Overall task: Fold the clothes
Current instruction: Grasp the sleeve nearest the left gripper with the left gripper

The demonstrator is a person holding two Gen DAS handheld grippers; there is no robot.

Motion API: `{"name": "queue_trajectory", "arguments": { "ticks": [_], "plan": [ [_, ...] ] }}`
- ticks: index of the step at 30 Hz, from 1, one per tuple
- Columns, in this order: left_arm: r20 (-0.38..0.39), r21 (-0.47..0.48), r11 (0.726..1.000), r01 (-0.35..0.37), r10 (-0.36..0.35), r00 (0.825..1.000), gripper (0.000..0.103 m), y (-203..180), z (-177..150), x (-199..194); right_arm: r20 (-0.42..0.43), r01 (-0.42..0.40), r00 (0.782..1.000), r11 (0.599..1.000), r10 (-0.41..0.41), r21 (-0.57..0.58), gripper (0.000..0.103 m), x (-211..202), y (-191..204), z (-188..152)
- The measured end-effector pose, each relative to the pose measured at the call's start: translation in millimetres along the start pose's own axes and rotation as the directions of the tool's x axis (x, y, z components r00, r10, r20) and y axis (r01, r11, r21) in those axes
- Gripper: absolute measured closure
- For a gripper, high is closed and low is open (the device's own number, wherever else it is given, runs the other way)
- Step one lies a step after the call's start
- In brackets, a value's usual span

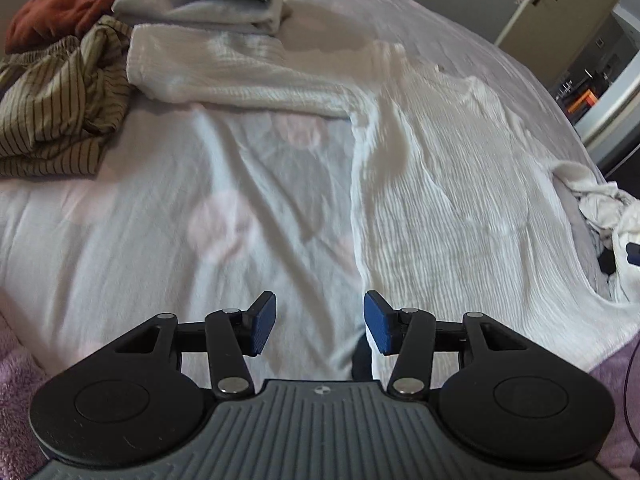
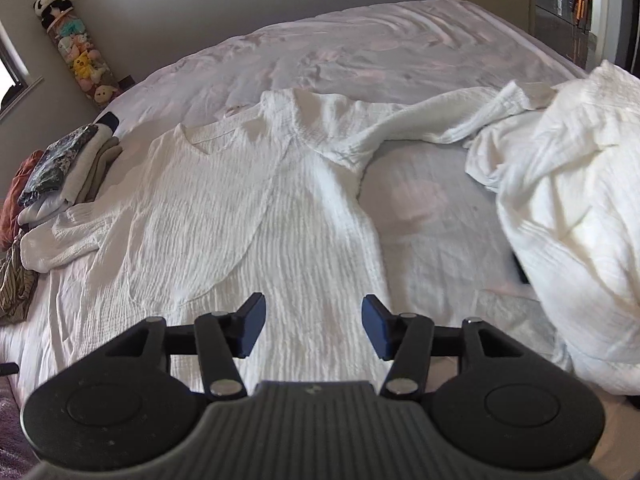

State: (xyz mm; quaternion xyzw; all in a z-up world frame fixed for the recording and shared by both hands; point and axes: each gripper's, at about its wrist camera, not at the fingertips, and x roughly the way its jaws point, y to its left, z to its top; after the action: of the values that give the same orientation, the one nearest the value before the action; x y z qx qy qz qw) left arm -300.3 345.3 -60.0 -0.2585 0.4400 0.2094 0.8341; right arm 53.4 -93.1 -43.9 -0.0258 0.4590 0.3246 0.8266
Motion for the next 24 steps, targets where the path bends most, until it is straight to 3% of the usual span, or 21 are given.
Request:
{"name": "queue_trajectory", "arguments": {
  "ticks": [10,14,18,20,24],
  "plan": [
    [0.153,-0.028,0.994,-0.110,0.113,0.982,0.055,1.2,25.0,14.6,0.085,-0.041,0.995,0.998,0.045,-0.039,0.042,59.0,72.3,-7.5],
    [0.225,-0.053,0.989,-0.142,0.150,0.963,0.042,8.4,35.8,18.8,0.104,-0.006,0.995,0.999,0.011,-0.047,0.038,77.1,75.1,-25.2],
    [0.254,-0.061,0.977,-0.203,0.212,0.944,0.035,17.0,50.3,26.8,0.112,0.021,0.994,0.999,-0.015,-0.048,0.037,85.7,72.5,-34.4],
    [0.255,-0.058,0.969,-0.242,0.249,0.934,0.034,21.6,58.1,33.4,0.124,0.014,0.992,0.998,-0.006,-0.062,0.031,86.6,74.1,-34.4],
    [0.261,-0.093,0.957,-0.274,0.289,0.921,0.034,38.0,74.5,47.0,0.123,0.027,0.992,0.997,-0.017,-0.077,0.030,93.1,76.5,-37.7]
  ]
}}
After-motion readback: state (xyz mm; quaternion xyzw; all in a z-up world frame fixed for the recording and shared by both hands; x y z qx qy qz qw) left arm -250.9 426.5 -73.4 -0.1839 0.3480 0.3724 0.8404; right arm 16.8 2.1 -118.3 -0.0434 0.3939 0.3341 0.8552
